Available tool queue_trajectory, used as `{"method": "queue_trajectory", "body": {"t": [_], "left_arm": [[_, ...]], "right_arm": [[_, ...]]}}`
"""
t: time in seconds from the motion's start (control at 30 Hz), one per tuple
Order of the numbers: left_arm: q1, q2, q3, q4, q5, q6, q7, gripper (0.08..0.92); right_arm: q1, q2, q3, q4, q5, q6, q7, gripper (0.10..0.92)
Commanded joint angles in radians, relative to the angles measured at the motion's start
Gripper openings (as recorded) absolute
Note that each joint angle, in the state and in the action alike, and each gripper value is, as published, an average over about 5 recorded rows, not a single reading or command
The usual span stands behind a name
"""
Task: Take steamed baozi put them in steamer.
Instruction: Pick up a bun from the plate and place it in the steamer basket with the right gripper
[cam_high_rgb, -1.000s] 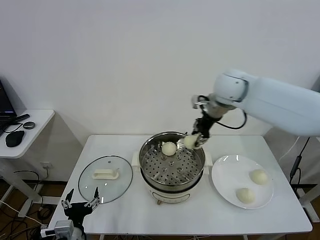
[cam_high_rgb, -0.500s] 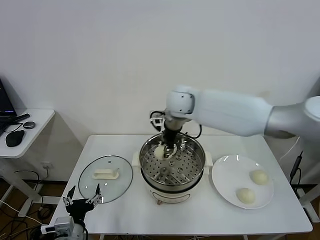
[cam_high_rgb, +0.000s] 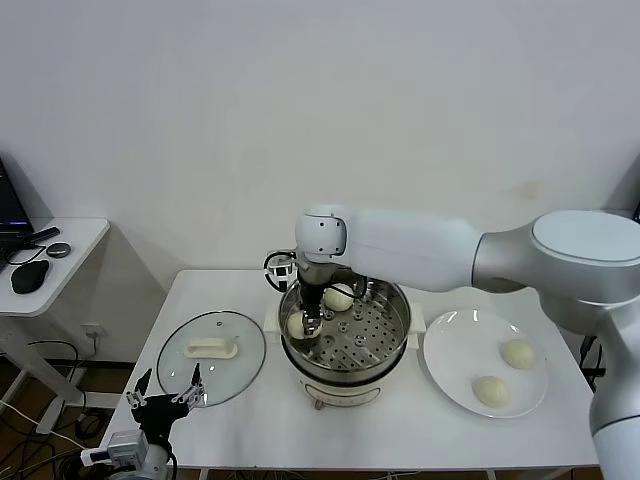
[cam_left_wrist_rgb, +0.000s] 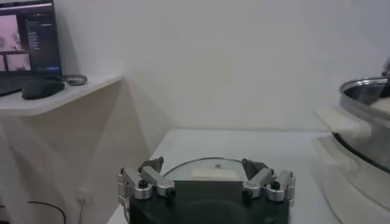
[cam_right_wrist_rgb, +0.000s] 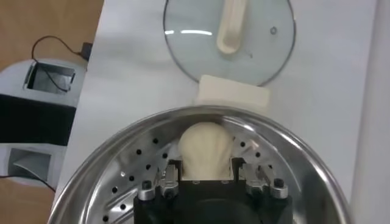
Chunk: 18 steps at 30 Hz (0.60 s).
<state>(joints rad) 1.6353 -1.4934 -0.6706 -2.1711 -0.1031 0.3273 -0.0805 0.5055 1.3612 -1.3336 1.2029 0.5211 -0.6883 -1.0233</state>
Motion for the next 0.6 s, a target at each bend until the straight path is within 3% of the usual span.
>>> {"method": "queue_trajectory", "body": {"t": [0.03,0.3,0.6], "left_arm": [[-0.003,-0.002,0.006,0.004,-0.004,0.002,0.0,0.823],[-0.009,-0.003,0.009,0.011,-0.004,0.003,-0.001,0.823],[-0.003,-0.012,0.012,0.001,-0.001,0.005,0.001,0.823]], "right_arm": [[-0.028,0.036,-0.002,-0.029,-0.026,-0.009,0.013,0.492],[-0.034,0.017,0.01,-0.021,-0.036,-0.014,0.029,0.522],[0.039,-0.105,0.05,0.096,-0.033,-0.019,0.022,0.771]]}}
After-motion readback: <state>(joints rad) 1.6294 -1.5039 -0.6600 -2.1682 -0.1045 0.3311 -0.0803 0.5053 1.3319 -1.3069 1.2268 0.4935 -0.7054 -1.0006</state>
